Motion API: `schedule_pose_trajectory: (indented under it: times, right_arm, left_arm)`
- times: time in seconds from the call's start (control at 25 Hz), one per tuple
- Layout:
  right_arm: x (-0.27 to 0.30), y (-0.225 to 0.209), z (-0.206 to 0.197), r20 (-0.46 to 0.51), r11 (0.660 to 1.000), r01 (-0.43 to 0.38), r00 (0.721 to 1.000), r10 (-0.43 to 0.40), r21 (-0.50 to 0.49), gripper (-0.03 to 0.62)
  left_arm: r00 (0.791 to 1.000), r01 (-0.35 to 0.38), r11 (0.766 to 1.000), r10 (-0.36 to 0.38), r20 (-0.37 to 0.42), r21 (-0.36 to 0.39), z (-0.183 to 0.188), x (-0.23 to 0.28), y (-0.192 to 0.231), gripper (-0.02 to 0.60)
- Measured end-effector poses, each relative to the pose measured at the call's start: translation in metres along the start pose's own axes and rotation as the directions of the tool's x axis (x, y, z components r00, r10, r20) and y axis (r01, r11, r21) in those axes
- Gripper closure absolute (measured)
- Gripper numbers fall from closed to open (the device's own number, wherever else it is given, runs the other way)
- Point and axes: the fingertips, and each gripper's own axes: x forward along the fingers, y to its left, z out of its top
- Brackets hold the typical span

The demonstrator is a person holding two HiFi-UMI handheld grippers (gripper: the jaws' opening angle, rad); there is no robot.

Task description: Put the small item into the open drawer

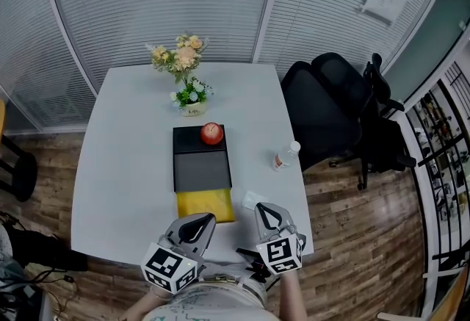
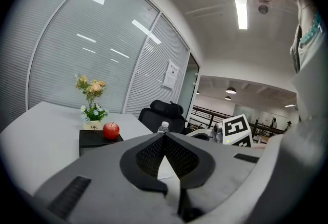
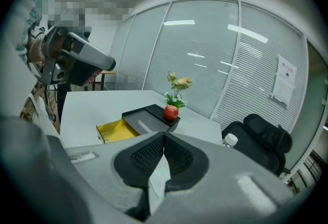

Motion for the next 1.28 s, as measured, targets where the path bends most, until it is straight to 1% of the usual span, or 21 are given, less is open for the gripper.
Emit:
schedule_pose_trajectory:
  times: [0.28, 0.52, 0.64, 1.04, 1.28]
  right_arm:
    - [0.008, -0.006, -0.014, -0.036, 1.0, 0.008, 0.999, -0.008, 0.0, 0.591]
    - [0.018, -0.013, -0.026, -0.054, 0.999, 0.022, 0.998, -0.02, 0.041, 0.592]
    - [0.025, -0.012, -0.034, -0.082, 0.999, 0.011, 0.997, -0.008, 0.036, 0.591]
    - [0.05, -0.009, -0.066, -0.158, 1.0, -0.015, 0.987, 0.018, 0.021, 0.592]
    - [0.066, -0.005, -0.091, -0.215, 0.999, -0.049, 0.975, 0.052, 0.019, 0.591]
  left_arm:
    - [1.0, 0.006, 1.0, -0.006, -0.006, -0.002, -0.002, -0.001, 0.001, 0.584]
    - [0.999, 0.025, 1.0, -0.026, -0.026, -0.018, -0.008, 0.0, -0.002, 0.584]
    - [0.999, 0.039, 0.999, -0.04, -0.033, -0.031, -0.01, 0.001, -0.004, 0.584]
    - [0.997, 0.07, 0.997, -0.071, -0.035, -0.032, -0.009, 0.001, -0.009, 0.584]
    - [0.995, 0.079, 0.996, -0.081, -0.051, -0.039, -0.014, 0.001, -0.01, 0.584]
